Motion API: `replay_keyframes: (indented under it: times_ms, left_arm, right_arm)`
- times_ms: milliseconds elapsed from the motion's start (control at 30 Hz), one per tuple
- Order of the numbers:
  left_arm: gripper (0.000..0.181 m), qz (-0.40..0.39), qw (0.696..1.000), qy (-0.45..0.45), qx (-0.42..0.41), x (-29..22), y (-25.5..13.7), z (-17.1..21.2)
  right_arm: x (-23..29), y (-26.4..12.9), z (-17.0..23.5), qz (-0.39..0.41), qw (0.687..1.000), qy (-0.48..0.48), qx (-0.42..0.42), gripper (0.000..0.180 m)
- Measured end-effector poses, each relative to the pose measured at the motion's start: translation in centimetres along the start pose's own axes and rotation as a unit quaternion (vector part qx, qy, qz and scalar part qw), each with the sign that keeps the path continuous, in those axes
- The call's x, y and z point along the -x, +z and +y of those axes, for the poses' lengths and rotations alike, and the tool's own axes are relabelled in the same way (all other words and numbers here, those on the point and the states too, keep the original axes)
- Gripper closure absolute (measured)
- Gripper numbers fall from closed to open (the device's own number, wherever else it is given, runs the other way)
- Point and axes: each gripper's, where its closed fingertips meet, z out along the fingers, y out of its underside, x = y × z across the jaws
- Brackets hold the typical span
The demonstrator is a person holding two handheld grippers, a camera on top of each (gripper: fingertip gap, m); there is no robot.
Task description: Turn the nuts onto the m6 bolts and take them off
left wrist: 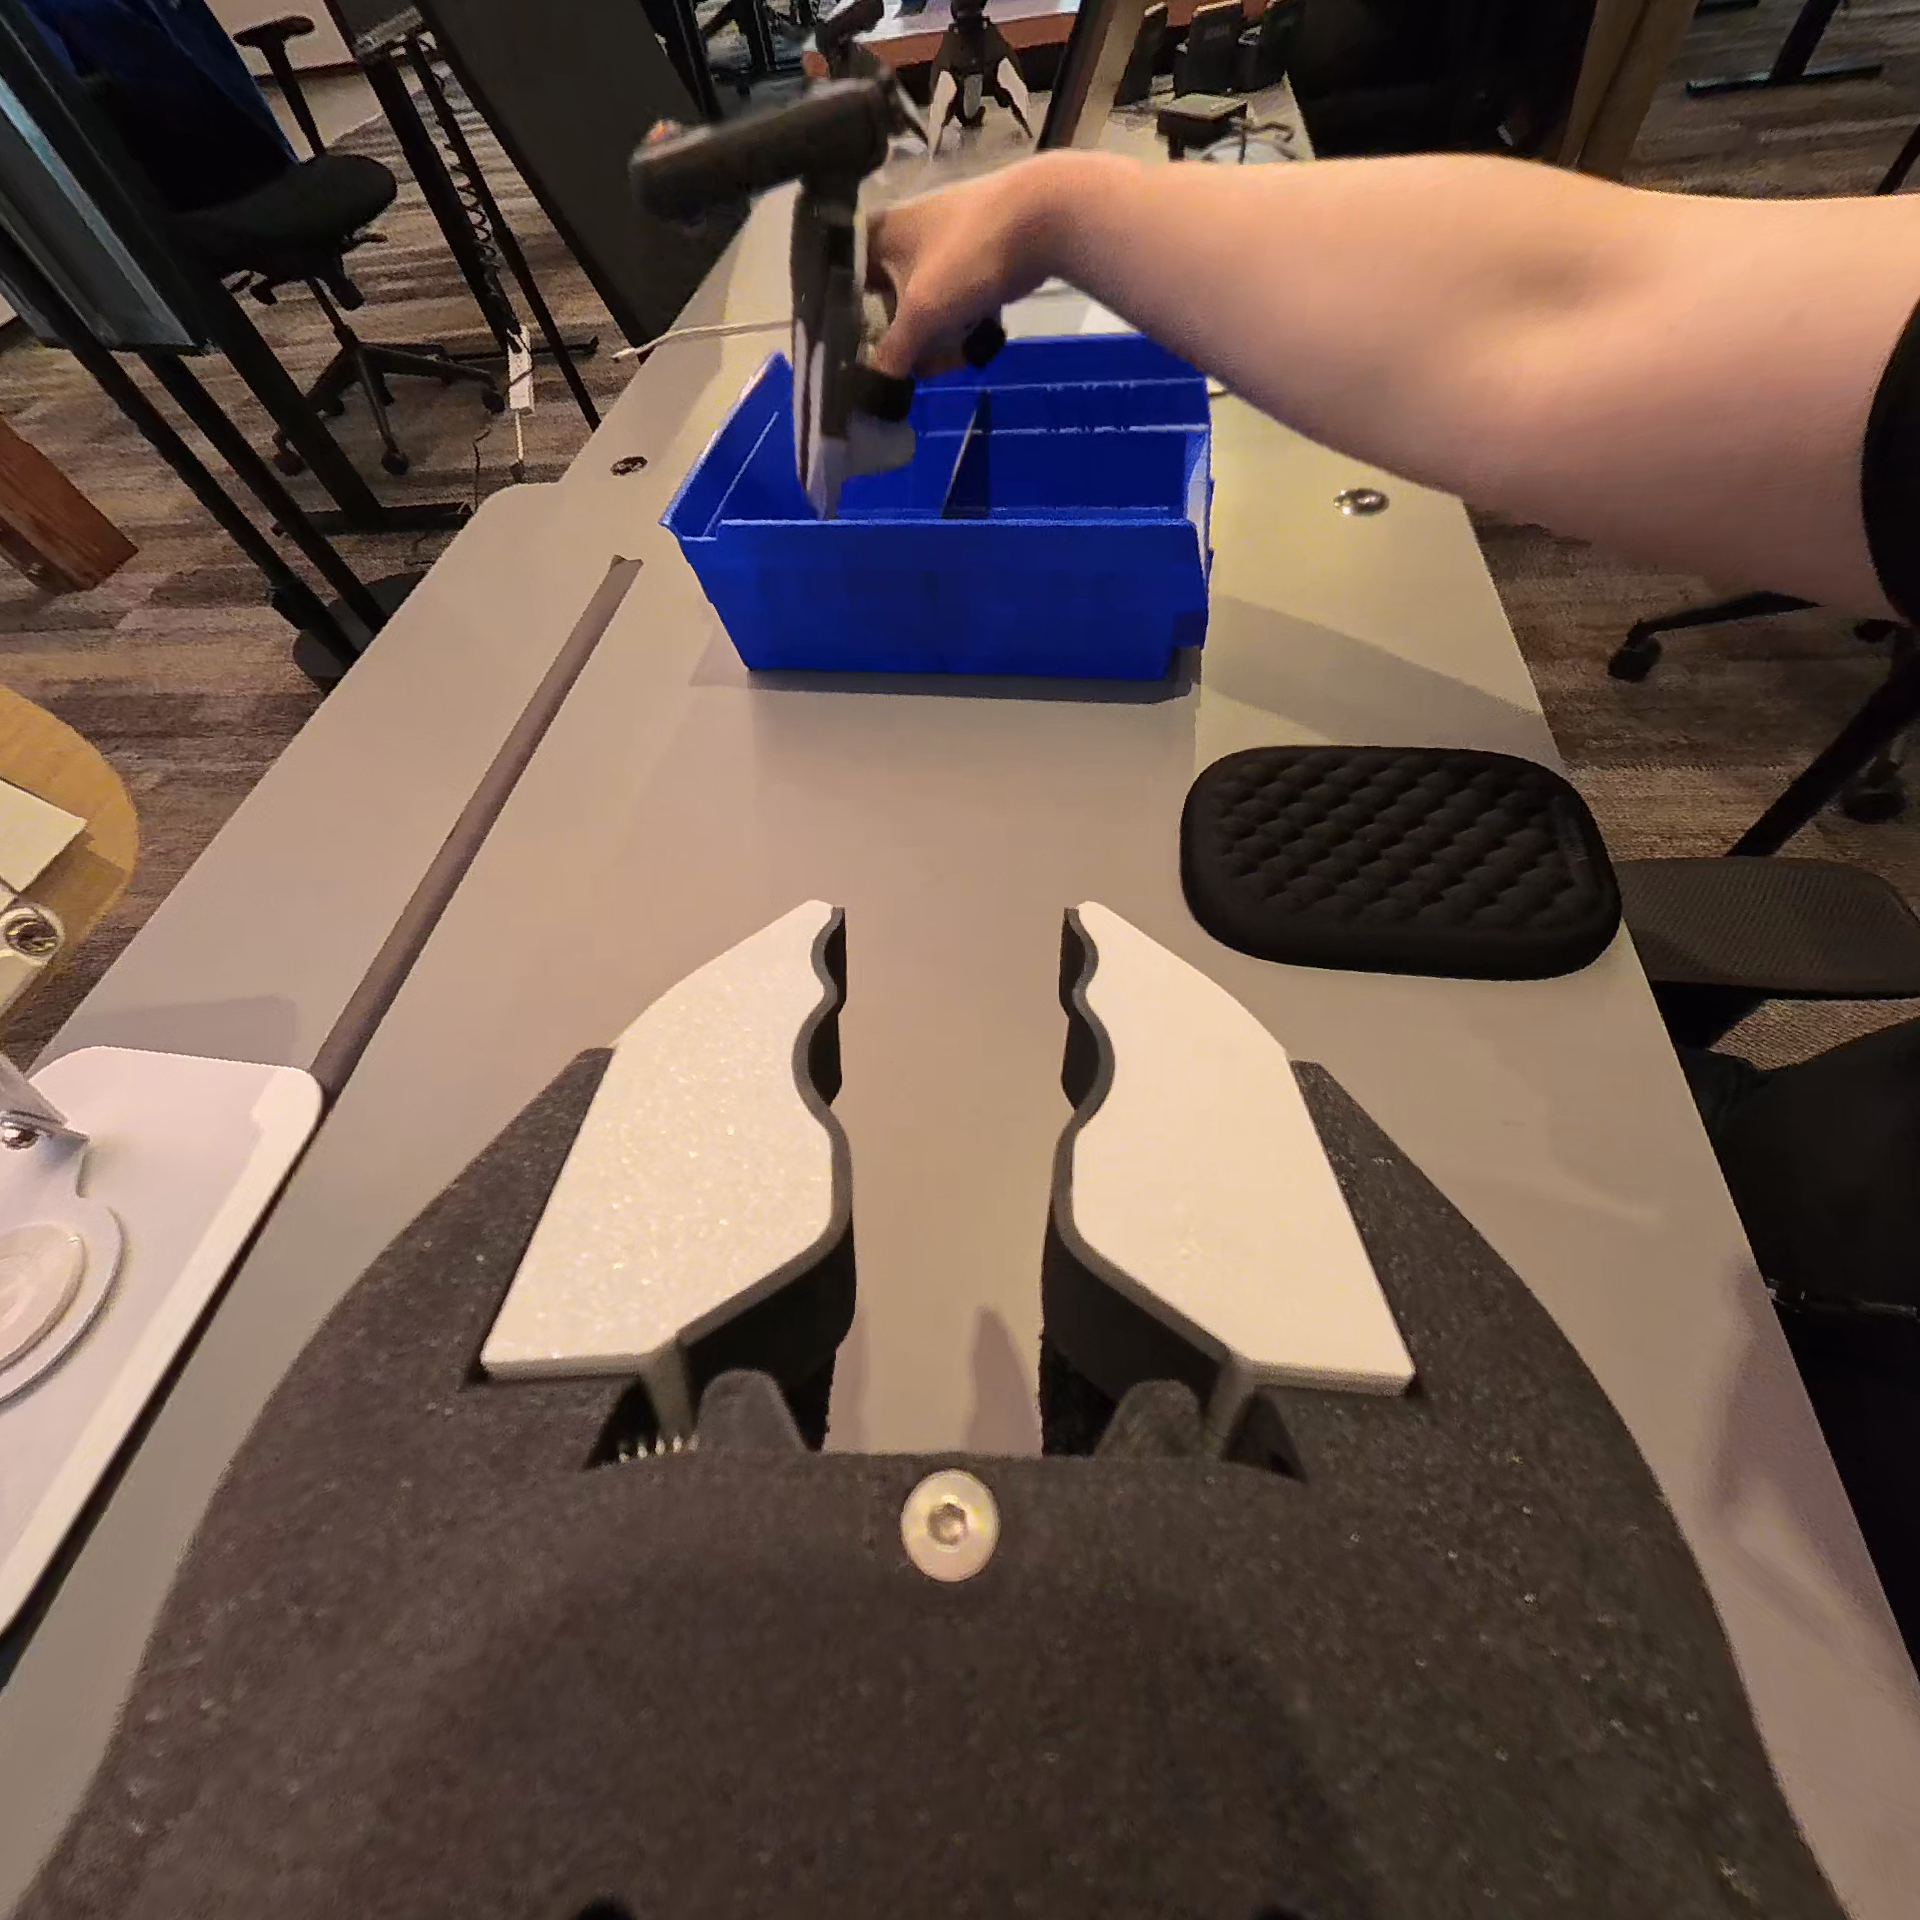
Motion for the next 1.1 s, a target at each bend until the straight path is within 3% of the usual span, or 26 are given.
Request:
replay_keyframes:
  times_ms: [200, 333, 433, 567, 700, 867, 967, 1100]
  left_arm:
    - [0.143, -0.025, 0.999, 0.004, -0.020, 0.8, -1.4, -1.0]
    - [0.142, -0.057, 0.998, 0.006, -0.024, 1.9, -2.5, -1.2]
    - [0.143, -0.082, 0.996, -0.002, -0.026, 3.0, -3.5, -1.0]
    - [0.143, -0.116, 0.992, -0.025, -0.033, 4.6, -5.1, -0.5]
    - [0.143, -0.155, 0.985, -0.056, -0.043, 6.4, -6.6, 0.1]
    - [0.145, -0.174, 0.975, -0.102, -0.091, 7.7, -7.9, -0.7]
    - [0.147, -0.170, 0.969, -0.135, -0.117, 7.8, -8.9, -1.2]
    - [0.147, -0.241, 0.956, -0.129, -0.102, 7.9, -13.4, -1.5]
  right_arm:
    - [3.8, -12.2, -6.4, 0.097, 0.981, -0.092, -0.143, 0.158]
    - [13.5, -19.7, -11.6, 0.127, 0.936, -0.166, -0.284, 0.157]
    - [21.9, -21.9, -13.6, 0.112, 0.901, -0.211, -0.362, 0.156]
    - [29.9, -20.5, -14.6, 0.077, 0.887, -0.216, -0.401, 0.157]
    - [33.4, -16.8, -16.0, 0.039, 0.896, -0.199, -0.395, 0.152]
    - [33.7, -11.2, -16.3, -0.003, 0.896, -0.202, -0.396, 0.155]
    - [31.1, -9.0, -17.0, 0.043, 0.916, -0.174, -0.358, 0.157]
    - [31.0, -7.6, -17.1, 0.025, 0.923, -0.178, -0.341, 0.157]
